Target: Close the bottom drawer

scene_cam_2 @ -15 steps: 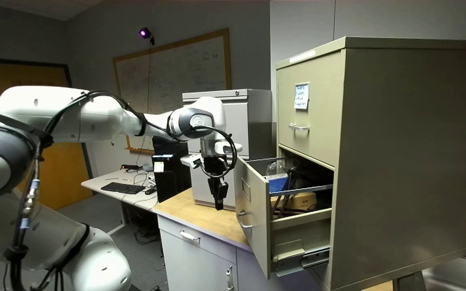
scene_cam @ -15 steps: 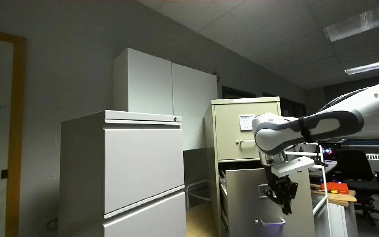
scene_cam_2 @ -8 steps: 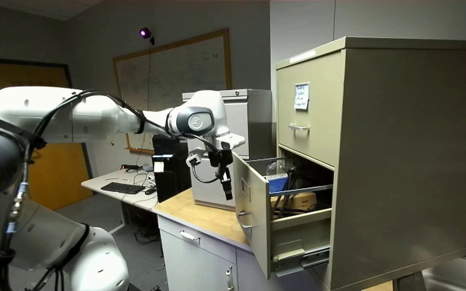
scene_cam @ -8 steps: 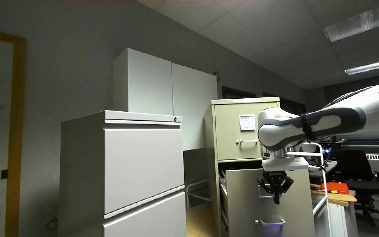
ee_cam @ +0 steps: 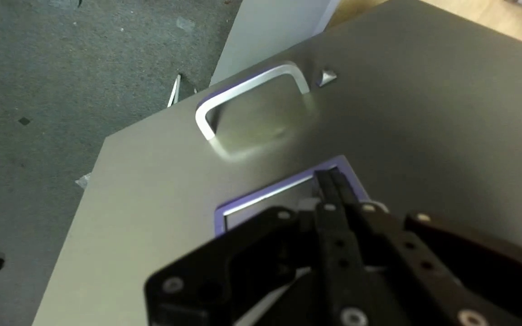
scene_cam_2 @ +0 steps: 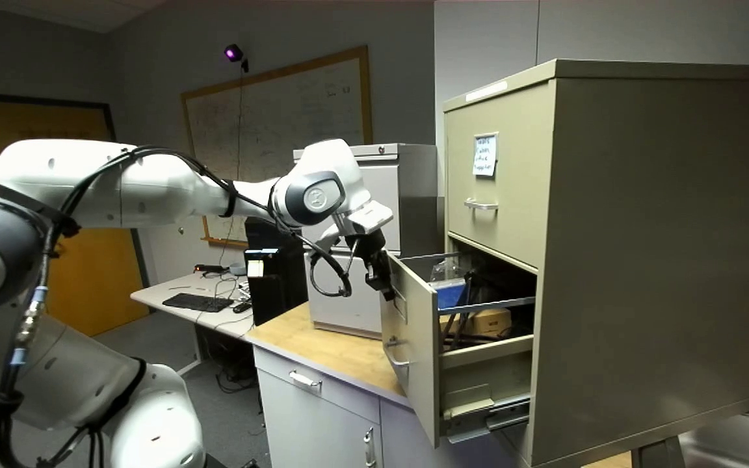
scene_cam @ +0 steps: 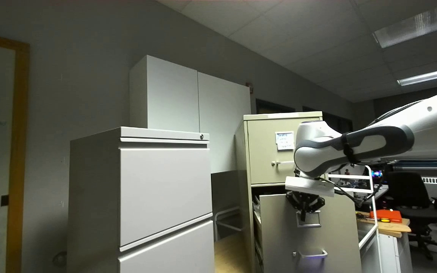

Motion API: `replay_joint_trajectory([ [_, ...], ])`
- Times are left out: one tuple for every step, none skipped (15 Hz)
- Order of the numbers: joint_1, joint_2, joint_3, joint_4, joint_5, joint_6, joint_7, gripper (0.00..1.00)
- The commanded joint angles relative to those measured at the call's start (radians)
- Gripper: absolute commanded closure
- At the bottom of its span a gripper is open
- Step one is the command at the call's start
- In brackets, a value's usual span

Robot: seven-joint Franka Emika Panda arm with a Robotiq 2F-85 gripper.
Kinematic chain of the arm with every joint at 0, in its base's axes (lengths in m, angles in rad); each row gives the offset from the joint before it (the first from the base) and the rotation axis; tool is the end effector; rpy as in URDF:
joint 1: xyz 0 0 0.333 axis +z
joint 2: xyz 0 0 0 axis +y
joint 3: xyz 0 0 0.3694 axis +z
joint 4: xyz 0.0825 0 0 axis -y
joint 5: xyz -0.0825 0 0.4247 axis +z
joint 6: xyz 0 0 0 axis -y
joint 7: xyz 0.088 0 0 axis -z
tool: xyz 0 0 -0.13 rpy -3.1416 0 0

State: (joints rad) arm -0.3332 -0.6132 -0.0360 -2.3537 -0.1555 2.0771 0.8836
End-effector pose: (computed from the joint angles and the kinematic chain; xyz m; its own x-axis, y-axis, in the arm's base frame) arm 0.3809 -0.1622 0.5990 0.3219 -0.8950 0.3088 -0.9078 -0.3844 -0.1679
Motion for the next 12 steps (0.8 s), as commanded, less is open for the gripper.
replay_joint_trajectory([
  [-0.044, 0.118, 0.045, 0.067, -0.032, 0.155, 0.169, 1.0],
  [-0.054, 0.14, 0.055, 0.078, -0.047, 0.181, 0.214, 1.0],
  [-0.066, 0.177, 0.065, 0.099, -0.069, 0.209, 0.266, 1.0],
  [-0.078, 0.205, 0.076, 0.116, -0.098, 0.233, 0.322, 1.0],
  [-0.092, 0.244, 0.087, 0.143, -0.133, 0.255, 0.382, 1.0],
  [-0.104, 0.281, 0.096, 0.172, -0.173, 0.271, 0.446, 1.0],
  [-0.114, 0.32, 0.104, 0.207, -0.215, 0.279, 0.512, 1.0],
  [-0.12, 0.358, 0.109, 0.244, -0.262, 0.28, 0.581, 1.0],
  [-0.155, 0.396, 0.141, 0.282, -0.293, 0.28, 0.641, 1.0],
  [-0.166, 0.434, 0.151, 0.321, -0.34, 0.272, 0.711, 1.0],
  [-0.179, 0.472, 0.163, 0.362, -0.384, 0.259, 0.777, 1.0],
  [-0.122, 0.509, 0.116, 0.405, -0.438, 0.231, 0.839, 1.0],
])
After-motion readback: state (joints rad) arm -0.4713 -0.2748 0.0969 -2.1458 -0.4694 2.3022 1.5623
